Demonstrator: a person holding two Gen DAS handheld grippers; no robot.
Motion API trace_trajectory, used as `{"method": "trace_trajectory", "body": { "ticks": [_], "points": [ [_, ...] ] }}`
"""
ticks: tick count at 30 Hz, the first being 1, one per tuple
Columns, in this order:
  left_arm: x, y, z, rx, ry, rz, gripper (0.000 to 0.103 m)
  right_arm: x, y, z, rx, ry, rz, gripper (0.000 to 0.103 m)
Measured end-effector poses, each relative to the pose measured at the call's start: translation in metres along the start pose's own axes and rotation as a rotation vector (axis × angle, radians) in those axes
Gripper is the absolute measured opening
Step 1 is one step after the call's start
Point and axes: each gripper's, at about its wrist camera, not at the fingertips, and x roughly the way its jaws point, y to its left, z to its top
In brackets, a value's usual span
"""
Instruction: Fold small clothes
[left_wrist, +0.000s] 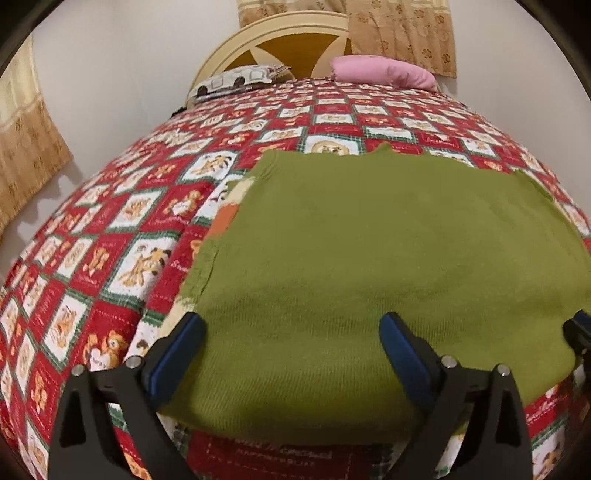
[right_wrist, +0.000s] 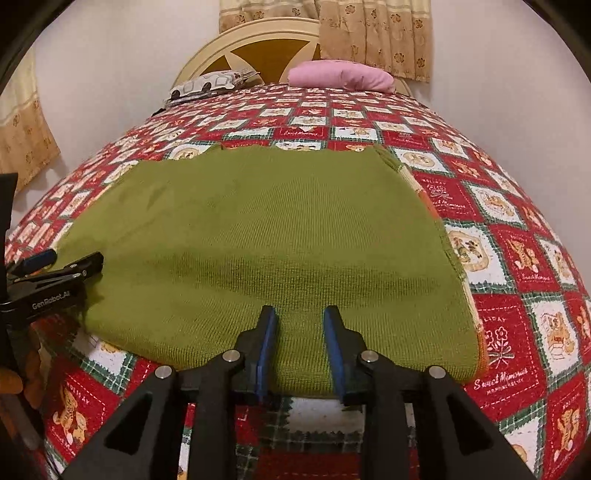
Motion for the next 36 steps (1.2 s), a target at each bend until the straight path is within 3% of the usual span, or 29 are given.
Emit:
{"method": "trace_trajectory", "body": {
  "ticks": [9, 15, 20, 25, 30, 34, 36],
  "points": [
    [-0.025, 0.026, -0.017, -0.114, -0.033, -0.032, 0.101, -0.003, -0.006, -0.003, 0.024, -0.01, 0.029, 0.03],
    [-0.003, 0.059, -0.024, -0.3, 0.071, -0.2, 0.103, -0.003, -0.008, -0.003, 0.032, -0.012, 0.042, 0.031],
    [-0.006, 0.059, -0.025, -0.33, 0.041, -0.233, 0.103, -0.003, -0.008, -0.003, 0.032, -0.011, 0.042, 0.033],
    [-0.012, 0.072, -0.031, -0.442, 0.014, -0.335, 0.103, -0.003, -0.008, -0.003, 0.032, -0.011, 0.042, 0.033],
    [-0.016, 0.061, -0.029, -0.484, 0.035, -0.412, 0.103, -0.003, -0.008, -0.004, 0.033, -0.012, 0.043, 0.034],
    [-0.006, 0.055, -0.017, -0.468, 0.024, -0.394, 0.103, -0.003, -0.008, -0.004, 0.033, -0.012, 0.042, 0.035],
    [0.002, 0.061, -0.009, -0.483, 0.018, -0.419, 0.103, -0.003, -0.008, -0.004, 0.034, -0.012, 0.043, 0.035]
  ]
}}
